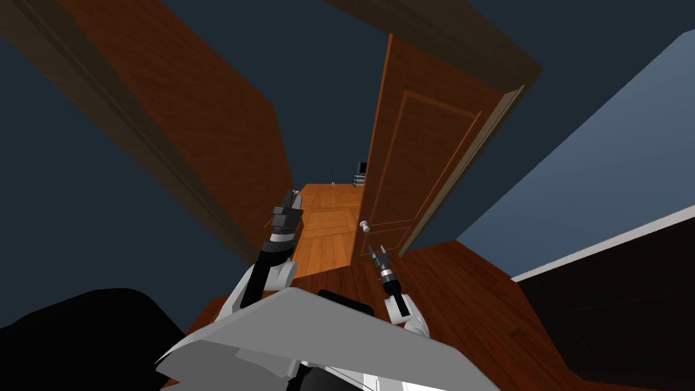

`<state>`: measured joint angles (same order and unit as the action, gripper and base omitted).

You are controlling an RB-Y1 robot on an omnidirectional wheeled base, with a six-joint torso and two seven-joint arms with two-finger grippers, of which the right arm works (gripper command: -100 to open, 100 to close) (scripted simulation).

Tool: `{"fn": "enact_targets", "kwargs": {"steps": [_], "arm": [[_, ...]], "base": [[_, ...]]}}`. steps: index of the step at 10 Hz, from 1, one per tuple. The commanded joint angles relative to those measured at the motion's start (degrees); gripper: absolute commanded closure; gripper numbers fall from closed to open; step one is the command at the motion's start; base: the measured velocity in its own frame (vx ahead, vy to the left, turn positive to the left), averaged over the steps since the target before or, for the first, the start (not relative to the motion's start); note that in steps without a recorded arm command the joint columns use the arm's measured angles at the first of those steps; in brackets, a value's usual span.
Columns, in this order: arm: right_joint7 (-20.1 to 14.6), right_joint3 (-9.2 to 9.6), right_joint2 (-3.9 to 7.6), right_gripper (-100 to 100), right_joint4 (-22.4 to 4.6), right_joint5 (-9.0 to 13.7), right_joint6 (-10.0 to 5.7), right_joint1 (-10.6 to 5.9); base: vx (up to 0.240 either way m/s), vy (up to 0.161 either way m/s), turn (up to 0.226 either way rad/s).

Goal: Push the door open

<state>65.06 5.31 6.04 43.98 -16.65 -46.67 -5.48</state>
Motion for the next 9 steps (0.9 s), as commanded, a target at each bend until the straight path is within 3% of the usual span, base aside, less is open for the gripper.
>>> {"fn": "enact_targets", "kwargs": {"steps": [1,5,6,9], "arm": [[1.9,0.25,0.03,-100,-2.1,-0.3,-0.68,-0.83],[5.9,0.8,0.04,-100,-7.1,-0.9,-2.27,-2.92],[5.0,0.78,0.05,-100,-5.7,-0.8,-1.8,-2.23],[5.8,0.48,-0.23,-100,-5.9,-0.7,-1.84,-2.18]], "base": [[0.046,-0.052,0.097],[0.038,-0.061,0.085],[0.019,-0.035,0.022],[0.158,0.043,0.026]]}}
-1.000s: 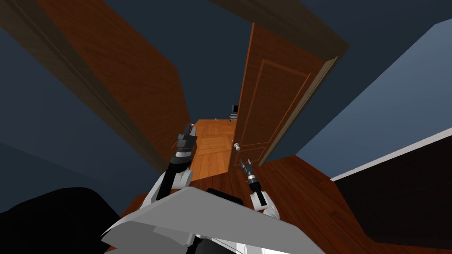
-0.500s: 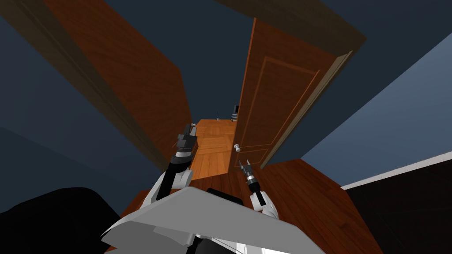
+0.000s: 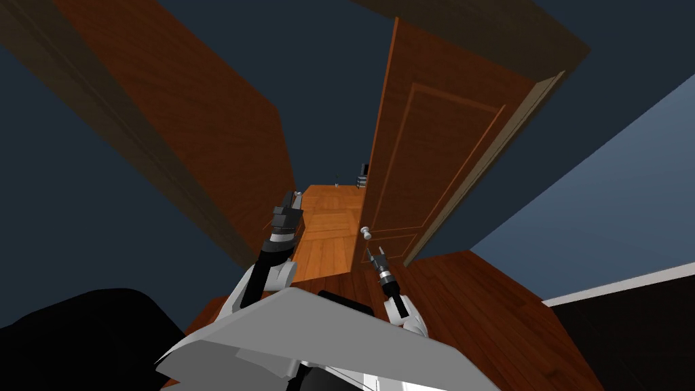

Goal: Push the door open

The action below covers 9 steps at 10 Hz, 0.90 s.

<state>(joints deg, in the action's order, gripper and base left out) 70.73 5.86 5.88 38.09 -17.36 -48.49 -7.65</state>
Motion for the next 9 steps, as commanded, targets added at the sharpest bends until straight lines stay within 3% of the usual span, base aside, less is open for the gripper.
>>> {"fn": "enact_targets", "kwargs": {"steps": [1,6,7,9], "arm": [[0.3,-0.19,-0.2,-100,-0.1,0.1,-0.05,0.0],[1.0,-0.57,-0.72,-100,-0.4,0.3,-0.13,0.05],[1.0,-0.57,-0.72,100,-0.4,0.3,-0.13,0.05],[1.0,-0.57,-0.72,100,-0.4,0.3,-0.13,0.05]], "base": [[0.207,0.067,0.026],[0.189,0.058,0.022],[-0.014,0.004,-0.001],[-0.023,-0.001,0.012]]}}
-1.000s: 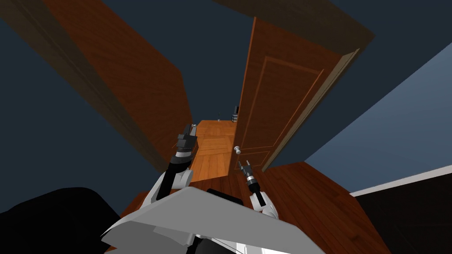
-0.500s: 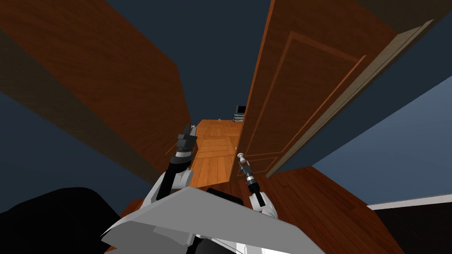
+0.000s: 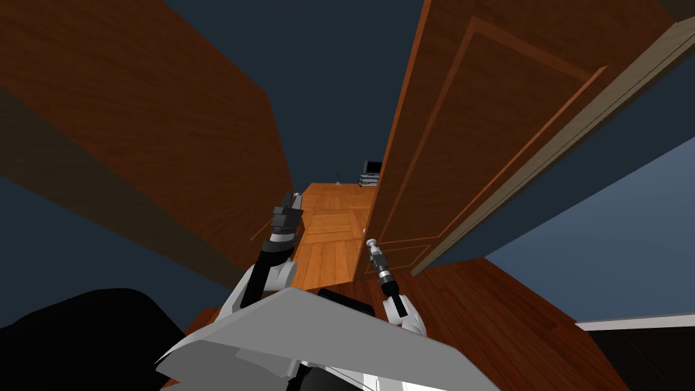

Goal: Push the door open

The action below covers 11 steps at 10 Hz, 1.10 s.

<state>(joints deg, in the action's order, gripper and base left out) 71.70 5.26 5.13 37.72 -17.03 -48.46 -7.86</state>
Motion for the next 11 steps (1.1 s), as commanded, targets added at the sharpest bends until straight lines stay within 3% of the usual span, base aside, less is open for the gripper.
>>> {"fn": "enact_targets", "kwargs": {"steps": [1,3,11], "arm": [[0.0,0.02,0.03,100,-0.1,0.0,-0.15,0.26],[0.0,0.02,0.03,100,-0.1,0.0,-0.15,0.26],[-10.6,1.4,0.27,100,-0.5,2.8,-0.04,-0.49]], "base": [[0.0,0.0,0.0],[0.0,0.0,0.0],[0.03,0.016,-0.024]]}}
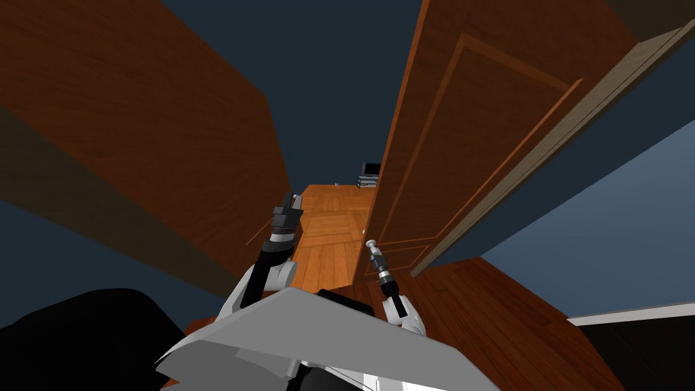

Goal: Push the door open

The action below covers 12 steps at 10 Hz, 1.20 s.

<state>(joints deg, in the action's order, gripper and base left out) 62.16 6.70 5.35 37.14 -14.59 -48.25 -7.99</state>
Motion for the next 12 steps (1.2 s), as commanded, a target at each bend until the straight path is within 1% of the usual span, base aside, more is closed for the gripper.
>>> {"fn": "enact_targets", "kwargs": {"steps": [1,5,6,8,9,11,12], "arm": [[-2.8,0.19,0.09,100,-0.1,0.8,-0.27,-0.44],[-9.2,1.15,0.23,100,-0.4,2.8,-0.31,-0.78],[-9.8,1.15,0.23,100,-0.4,2.8,-0.31,-0.78],[-13.3,1.73,0.3,100,-0.7,4.0,-0.34,-0.98],[-13.9,1.73,0.3,100,-0.7,4.0,-0.34,-0.98],[-17.5,2.31,0.37,100,-0.9,5.2,-0.37,-1.18],[-18.0,2.31,0.37,100,-0.9,5.2,-0.37,-1.18]], "base": [[0.052,0.021,-0.031],[0.052,0.026,-0.031],[0.038,0.015,-0.011],[0.035,0.02,-0.037],[0.034,0.02,-0.017],[0.042,0.023,-0.035],[0.039,0.016,-0.018]]}}
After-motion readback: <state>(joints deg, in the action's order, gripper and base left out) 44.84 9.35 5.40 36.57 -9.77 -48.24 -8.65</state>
